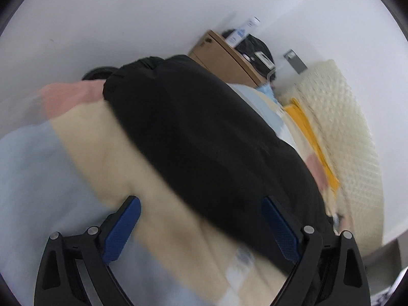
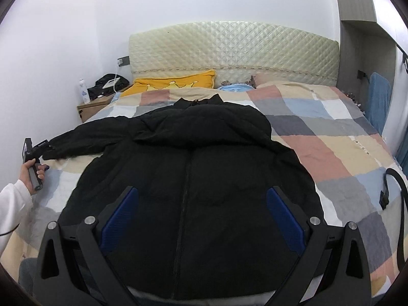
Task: Fold large clothes
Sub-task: 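Reach the left tool to the other sleeve cuff and grasp it, then lift the sleeve with the left tool and fold it over the jacket body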
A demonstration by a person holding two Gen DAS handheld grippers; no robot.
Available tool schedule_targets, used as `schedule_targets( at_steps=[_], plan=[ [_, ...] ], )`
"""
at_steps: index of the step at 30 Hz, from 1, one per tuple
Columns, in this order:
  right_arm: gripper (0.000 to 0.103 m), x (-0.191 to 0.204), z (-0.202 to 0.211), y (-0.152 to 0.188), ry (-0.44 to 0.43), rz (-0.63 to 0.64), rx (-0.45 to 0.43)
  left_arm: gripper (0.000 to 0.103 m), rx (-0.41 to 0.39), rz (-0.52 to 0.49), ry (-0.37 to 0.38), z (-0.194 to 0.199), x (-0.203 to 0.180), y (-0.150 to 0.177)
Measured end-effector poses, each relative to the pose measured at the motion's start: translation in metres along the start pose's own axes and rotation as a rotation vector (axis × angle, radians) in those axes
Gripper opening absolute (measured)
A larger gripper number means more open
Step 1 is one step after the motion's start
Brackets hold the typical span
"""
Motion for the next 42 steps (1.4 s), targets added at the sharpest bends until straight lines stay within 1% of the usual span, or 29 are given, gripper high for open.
schedule_targets(
  at_steps=[3,5,7,8,9,10,11,12,13,15,19,24,25,27,28,30,32,33,38,39,41,42],
  plan=[
    [0.1,-0.002,-0.017,0.0,0.004,-0.022,0.014,0.096,-0.046,-0.01,-0.04,-0.011,0.0,-0.018],
    [0.1,-0.004,-0.027,0.001,0.008,-0.03,0.032,0.09,-0.081,0.01,-0.044,-0.012,0.001,-0.031],
    [0.1,-0.004,-0.034,0.0,0.011,-0.033,0.046,0.071,-0.104,0.043,-0.036,-0.012,0.005,-0.042],
    [0.1,-0.006,-0.037,0.0,0.015,-0.034,0.049,0.065,-0.11,0.064,-0.025,-0.012,0.008,-0.047],
    [0.1,-0.008,-0.04,0.0,0.019,-0.036,0.051,0.046,-0.119,0.066,-0.007,-0.011,0.008,-0.052],
    [0.1,-0.01,-0.041,0.0,0.023,-0.039,0.053,0.035,-0.119,0.053,-0.006,-0.012,0.007,-0.056],
    [0.1,-0.013,-0.042,0.001,0.027,-0.044,0.054,0.031,-0.116,0.017,-0.025,-0.012,0.001,-0.056],
    [0.1,-0.014,-0.043,-0.001,0.03,-0.049,0.056,0.022,-0.13,-0.024,-0.049,-0.01,-0.006,-0.058],
    [0.1,-0.016,-0.043,0.0,0.035,-0.057,0.061,0.016,-0.144,-0.068,-0.076,-0.006,-0.013,-0.057],
    [0.1,-0.017,-0.043,0.001,0.035,-0.067,0.07,0.011,-0.153,-0.1,-0.101,0.0,-0.023,-0.057],
    [0.1,-0.019,-0.036,0.001,0.018,-0.067,0.071,0.007,-0.187,-0.111,-0.093,0.021,-0.042,-0.06],
    [0.1,-0.025,-0.019,-0.001,-0.006,-0.051,0.039,0.006,-0.22,-0.214,-0.154,0.05,-0.069,-0.038],
    [0.1,-0.027,-0.014,-0.002,-0.021,-0.045,0.035,0.006,-0.23,-0.235,-0.16,0.06,-0.076,-0.033],
    [0.1,-0.031,-0.006,-0.005,-0.036,-0.029,0.023,0.006,-0.245,-0.243,-0.149,0.077,-0.087,-0.029],
    [0.1,-0.032,-0.002,-0.006,-0.037,-0.017,0.019,0.006,-0.251,-0.255,-0.158,0.087,-0.095,-0.027],
    [0.1,-0.033,0.005,-0.008,-0.045,0.012,0.005,0.006,-0.259,-0.312,-0.186,0.101,-0.115,-0.021],
    [0.101,-0.035,0.011,-0.009,-0.052,0.04,-0.003,0.006,-0.267,-0.363,-0.196,0.118,-0.139,-0.015],
    [0.103,-0.036,0.013,-0.008,-0.054,0.049,-0.009,0.006,-0.273,-0.379,-0.194,0.124,-0.148,-0.013],
    [0.103,-0.04,0.017,-0.001,-0.079,0.062,-0.04,0.006,-0.317,-0.483,-0.148,0.171,-0.215,0.006],
    [0.103,-0.041,0.016,0.0,-0.082,0.063,-0.034,0.006,-0.322,-0.495,-0.141,0.177,-0.224,0.01],
    [0.103,-0.044,0.017,0.004,-0.114,0.055,-0.025,0.006,-0.333,-0.535,-0.107,0.195,-0.257,0.022],
    [0.103,-0.045,0.02,0.006,-0.119,0.056,-0.037,0.006,-0.332,-0.551,-0.096,0.2,-0.267,0.026]
  ],
)
Point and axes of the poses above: each gripper's, at about its wrist camera, not at the fingertips, and z roughly against the way its jaws point, x to its left, y to its underside, the point moved 4 cm from there along -z, roughly the way its jaws point, and after that the axes turned 11 degrees about x, right-handed, at the moved point
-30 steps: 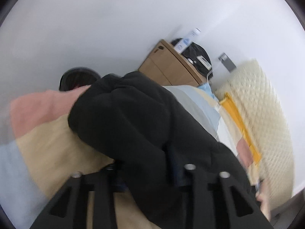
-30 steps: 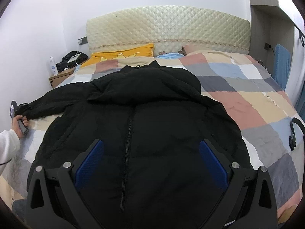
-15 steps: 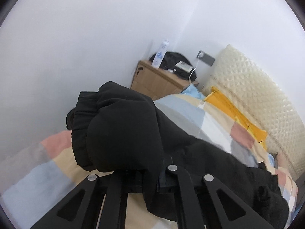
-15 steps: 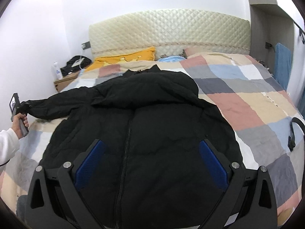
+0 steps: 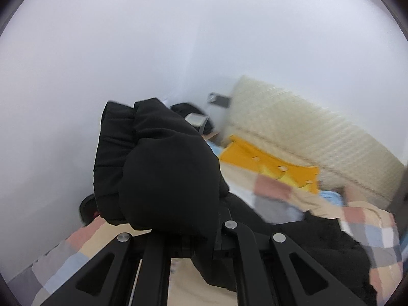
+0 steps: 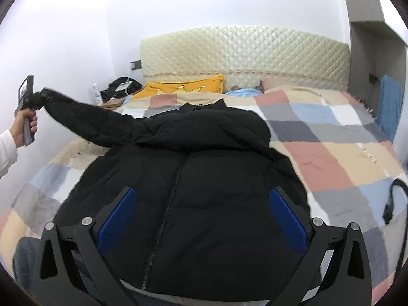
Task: Fold large clothes
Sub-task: 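Lift the sleeve with the left tool and fold it over the jacket body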
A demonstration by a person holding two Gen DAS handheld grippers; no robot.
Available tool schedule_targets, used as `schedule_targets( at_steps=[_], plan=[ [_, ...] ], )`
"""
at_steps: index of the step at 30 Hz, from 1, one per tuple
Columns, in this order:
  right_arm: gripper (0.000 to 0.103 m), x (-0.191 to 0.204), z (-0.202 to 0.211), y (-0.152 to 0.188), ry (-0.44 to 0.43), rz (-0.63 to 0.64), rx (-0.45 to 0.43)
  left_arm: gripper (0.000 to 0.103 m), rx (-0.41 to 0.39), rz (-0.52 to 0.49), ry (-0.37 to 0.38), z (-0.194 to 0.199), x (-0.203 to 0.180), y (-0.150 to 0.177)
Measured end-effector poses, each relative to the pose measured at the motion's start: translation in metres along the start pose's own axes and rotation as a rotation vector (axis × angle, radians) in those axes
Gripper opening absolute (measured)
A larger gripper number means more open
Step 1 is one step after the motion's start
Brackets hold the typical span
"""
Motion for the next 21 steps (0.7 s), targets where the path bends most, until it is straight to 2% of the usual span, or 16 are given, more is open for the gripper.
schedule_targets(
  at_steps=[11,16,21],
  plan=[
    [0.103,-0.031,0.027,0.008,0.051,-0.061,-0.083,0.006,-0.058,-0.209,0.076,0.072,-0.164,-0.031],
    [0.103,-0.044,0.039,0.011,0.077,-0.076,-0.131,0.006,-0.064,-0.278,0.127,0.085,-0.241,-0.02],
    [0.103,-0.056,0.044,0.016,0.074,-0.091,-0.139,0.006,-0.05,-0.377,0.201,0.082,-0.326,0.01]
  ],
)
Point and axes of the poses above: each gripper's, at about its wrist camera, not at the fingertips, and z roughly against the way its jaws point, x to its left, y to its underside, the point moved 4 cm from there along -z, roughly the way its jaws point, and after that the axes turned 11 degrees about x, right-handed, at the moved point
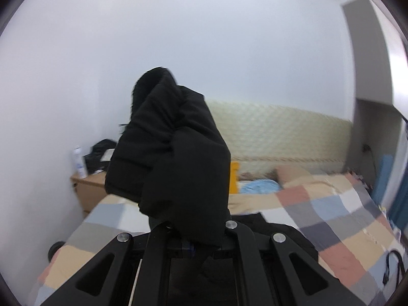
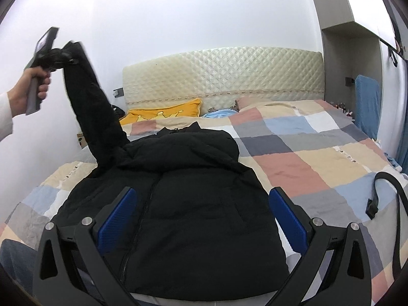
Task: Fold large clothes
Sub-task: 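Lift the sleeve with the left tool and fold it over the jacket body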
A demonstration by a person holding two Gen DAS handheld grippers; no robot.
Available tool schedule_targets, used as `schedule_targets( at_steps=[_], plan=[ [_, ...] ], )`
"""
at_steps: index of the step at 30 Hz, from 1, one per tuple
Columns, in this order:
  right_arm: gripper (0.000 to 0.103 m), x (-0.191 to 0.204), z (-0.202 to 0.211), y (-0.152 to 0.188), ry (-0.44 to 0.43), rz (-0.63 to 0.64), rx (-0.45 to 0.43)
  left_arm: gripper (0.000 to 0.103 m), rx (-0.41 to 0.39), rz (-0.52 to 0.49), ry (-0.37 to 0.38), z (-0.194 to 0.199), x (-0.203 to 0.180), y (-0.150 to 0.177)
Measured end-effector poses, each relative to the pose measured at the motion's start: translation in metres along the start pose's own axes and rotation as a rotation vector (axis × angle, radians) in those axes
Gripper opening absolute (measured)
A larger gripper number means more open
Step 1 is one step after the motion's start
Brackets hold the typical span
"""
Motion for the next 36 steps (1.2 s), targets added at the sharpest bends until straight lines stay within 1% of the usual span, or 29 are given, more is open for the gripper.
schedule_targets(
  at_steps=[4,6,8,9,11,13,15,17,19,20,22,24,26,29,31,33,36],
  plan=[
    [0.103,-0.009,-0.001,-0.001,-0.009,-0.025,0.0,0.006,0.025,-0.094,0.068,-0.029,-0.076,0.008],
    [0.103,-0.014,-0.002,-0.002,-0.012,-0.037,-0.002,0.006,0.042,-0.112,0.105,-0.043,-0.109,0.015],
    [0.103,-0.019,-0.005,-0.003,-0.013,-0.05,-0.001,0.006,0.061,-0.104,0.147,-0.058,-0.138,0.024],
    [0.103,-0.022,-0.008,-0.004,-0.013,-0.06,0.001,0.007,0.071,-0.087,0.177,-0.066,-0.145,0.027],
    [0.103,-0.029,-0.013,-0.005,-0.019,-0.082,0.008,0.007,0.092,-0.044,0.253,-0.088,-0.171,0.035],
    [0.103,-0.035,-0.017,-0.005,-0.02,-0.091,0.007,0.007,0.111,-0.053,0.269,-0.106,-0.191,0.046],
    [0.103,-0.041,-0.024,-0.006,-0.022,-0.098,0.017,0.007,0.147,-0.095,0.283,-0.135,-0.216,0.061],
    [0.103,-0.045,-0.032,-0.008,-0.022,-0.109,0.024,0.007,0.198,-0.142,0.31,-0.164,-0.241,0.087],
    [0.103,-0.048,-0.041,-0.009,-0.023,-0.112,0.039,0.007,0.239,-0.165,0.325,-0.182,-0.258,0.107],
    [0.103,-0.049,-0.043,-0.009,-0.026,-0.115,0.042,0.007,0.27,-0.17,0.334,-0.197,-0.267,0.122],
    [0.103,-0.05,-0.047,-0.011,-0.031,-0.121,0.045,0.007,0.31,-0.167,0.352,-0.216,-0.276,0.141],
    [0.103,-0.049,-0.048,-0.011,-0.031,-0.117,0.043,0.007,0.352,-0.175,0.346,-0.238,-0.286,0.167],
    [0.103,-0.049,-0.053,-0.009,-0.035,-0.119,0.056,0.007,0.378,-0.18,0.338,-0.254,-0.295,0.186],
    [0.103,-0.049,-0.064,-0.005,-0.058,-0.143,0.095,0.008,0.404,-0.158,0.339,-0.275,-0.302,0.211],
    [0.103,-0.046,-0.068,-0.004,-0.064,-0.138,0.105,0.008,0.419,-0.143,0.342,-0.288,-0.303,0.225],
    [0.103,-0.043,-0.071,-0.002,-0.068,-0.135,0.112,0.008,0.425,-0.157,0.341,-0.294,-0.297,0.235],
    [0.103,-0.042,-0.079,0.001,-0.059,-0.132,0.133,0.008,0.43,-0.129,0.352,-0.305,-0.295,0.246]
  ],
)
Point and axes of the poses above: each gripper's, at about its wrist camera, not at the fingertips, and z roughly against the way its jaws point, x to its left, y to its underside, the point moved 4 cm from there along -z, roughly the way its jaws point, and after that the axes turned 11 degrees about x, right-handed, at the moved point
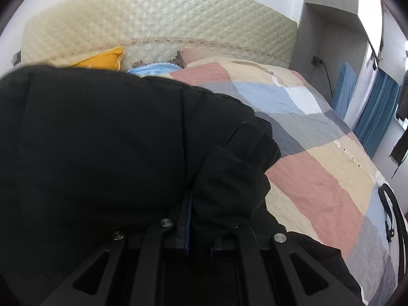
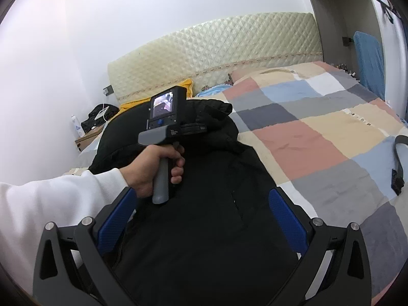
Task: Fold large clothes
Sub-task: 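Lift the sleeve with the left tool and fold it over the jacket body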
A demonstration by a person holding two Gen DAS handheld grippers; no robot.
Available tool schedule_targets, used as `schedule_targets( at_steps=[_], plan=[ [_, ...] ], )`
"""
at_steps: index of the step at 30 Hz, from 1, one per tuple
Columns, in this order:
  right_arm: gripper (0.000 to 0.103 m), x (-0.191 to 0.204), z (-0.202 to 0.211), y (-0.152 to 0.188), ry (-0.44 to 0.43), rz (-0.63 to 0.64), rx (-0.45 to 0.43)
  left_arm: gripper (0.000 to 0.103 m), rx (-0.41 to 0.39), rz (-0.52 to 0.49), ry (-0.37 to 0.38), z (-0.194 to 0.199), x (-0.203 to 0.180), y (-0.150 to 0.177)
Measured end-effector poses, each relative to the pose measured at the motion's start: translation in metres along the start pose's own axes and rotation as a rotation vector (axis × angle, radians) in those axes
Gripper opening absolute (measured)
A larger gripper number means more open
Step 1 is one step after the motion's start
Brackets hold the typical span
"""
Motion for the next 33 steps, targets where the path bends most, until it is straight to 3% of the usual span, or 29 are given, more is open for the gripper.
schedule_targets(
  at_steps=[4,11,14,15,18,23,33],
  plan=[
    [0.103,-0.001,-0.008,0.002,0.013,-0.004,0.019,0.01,-0.014,0.036,0.006,0.003,0.005,0.0],
    [0.103,-0.002,0.0,0.003,0.051,0.002,-0.009,0.014,0.015,0.078,-0.072,0.037,0.004,0.014],
    [0.103,0.002,0.006,0.003,0.047,0.014,-0.021,0.039,0.046,0.085,-0.093,0.059,0.003,0.022],
    [0.103,0.002,0.01,0.002,0.045,0.017,-0.033,0.052,0.049,0.085,-0.101,0.065,0.002,0.022],
    [0.103,0.007,0.02,0.002,0.055,0.032,-0.061,0.069,-0.005,0.095,-0.148,0.105,0.007,0.033],
    [0.103,0.013,0.035,0.003,0.054,0.054,-0.096,0.07,-0.083,0.067,-0.195,0.175,0.013,0.046],
    [0.103,0.027,0.049,0.0,0.049,0.109,-0.107,0.07,-0.248,0.104,-0.183,0.318,0.016,0.066]
  ],
)
Point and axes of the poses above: each gripper's, at about its wrist camera, not at the fingertips, and z roughly against the way its jaws point, x to its left, y to its underside, the point moved 4 cm from there along -z, roughly the way its jaws point, and after that the axes turned 11 degrees about x, right-handed, at the moved point
